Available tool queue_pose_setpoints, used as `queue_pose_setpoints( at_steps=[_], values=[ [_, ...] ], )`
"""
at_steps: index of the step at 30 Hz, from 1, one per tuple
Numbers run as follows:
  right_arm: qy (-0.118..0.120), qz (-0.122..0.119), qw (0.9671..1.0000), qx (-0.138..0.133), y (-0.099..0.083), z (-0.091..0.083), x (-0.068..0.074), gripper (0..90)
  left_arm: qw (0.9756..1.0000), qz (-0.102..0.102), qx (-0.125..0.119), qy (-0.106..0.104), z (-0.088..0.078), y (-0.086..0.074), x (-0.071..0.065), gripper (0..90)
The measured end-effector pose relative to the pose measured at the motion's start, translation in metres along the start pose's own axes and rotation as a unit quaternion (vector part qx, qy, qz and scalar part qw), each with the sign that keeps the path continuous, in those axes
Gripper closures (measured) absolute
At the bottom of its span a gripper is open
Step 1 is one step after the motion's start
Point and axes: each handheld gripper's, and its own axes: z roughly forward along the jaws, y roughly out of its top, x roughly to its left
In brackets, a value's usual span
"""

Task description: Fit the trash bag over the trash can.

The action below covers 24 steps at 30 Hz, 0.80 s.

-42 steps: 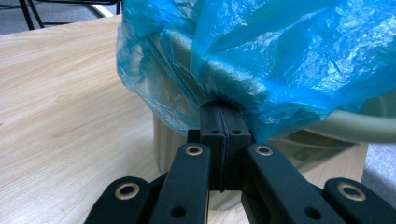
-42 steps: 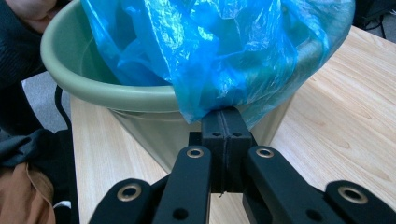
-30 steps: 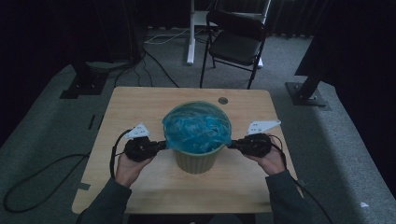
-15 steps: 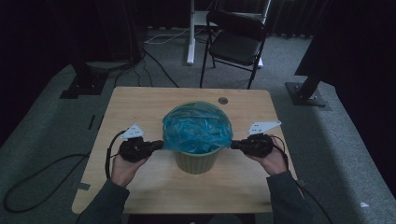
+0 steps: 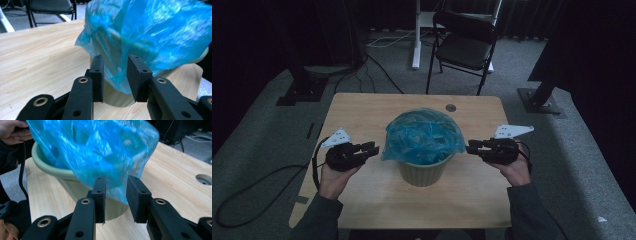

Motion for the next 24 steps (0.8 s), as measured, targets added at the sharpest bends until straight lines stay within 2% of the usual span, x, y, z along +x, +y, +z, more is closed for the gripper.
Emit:
queue_pose_setpoints(
  at_steps=[7, 11, 14, 17, 22, 24],
  values=[
    [-0.001, -0.013, 0.9998, -0.015, 0.017, 0.002, 0.005, 64.9, 0.9995, 0.022, -0.011, -0.020, 0.003, 0.018, -0.011, 64.7],
    [0.000, -0.013, 0.9997, -0.022, 0.026, 0.005, 0.006, 62.7, 0.9989, 0.027, -0.012, -0.036, 0.008, 0.027, -0.015, 62.4],
    [-0.001, -0.021, 0.9996, -0.017, 0.031, 0.010, 0.007, 60.6, 0.9983, 0.029, -0.005, -0.050, 0.013, 0.032, -0.017, 60.7],
    [0.000, -0.024, 0.9997, -0.011, 0.033, 0.015, 0.008, 59.5, 0.9979, 0.032, -0.002, -0.056, 0.019, 0.035, -0.020, 60.6],
    [0.006, -0.020, 0.9998, -0.001, 0.037, 0.020, 0.008, 57.0, 0.9978, 0.033, -0.001, -0.057, 0.023, 0.038, -0.021, 60.7],
    [0.002, -0.023, 0.9997, 0.009, 0.037, 0.024, 0.008, 56.6, 0.9978, 0.036, 0.002, -0.055, 0.025, 0.039, -0.023, 62.8]
  ],
)
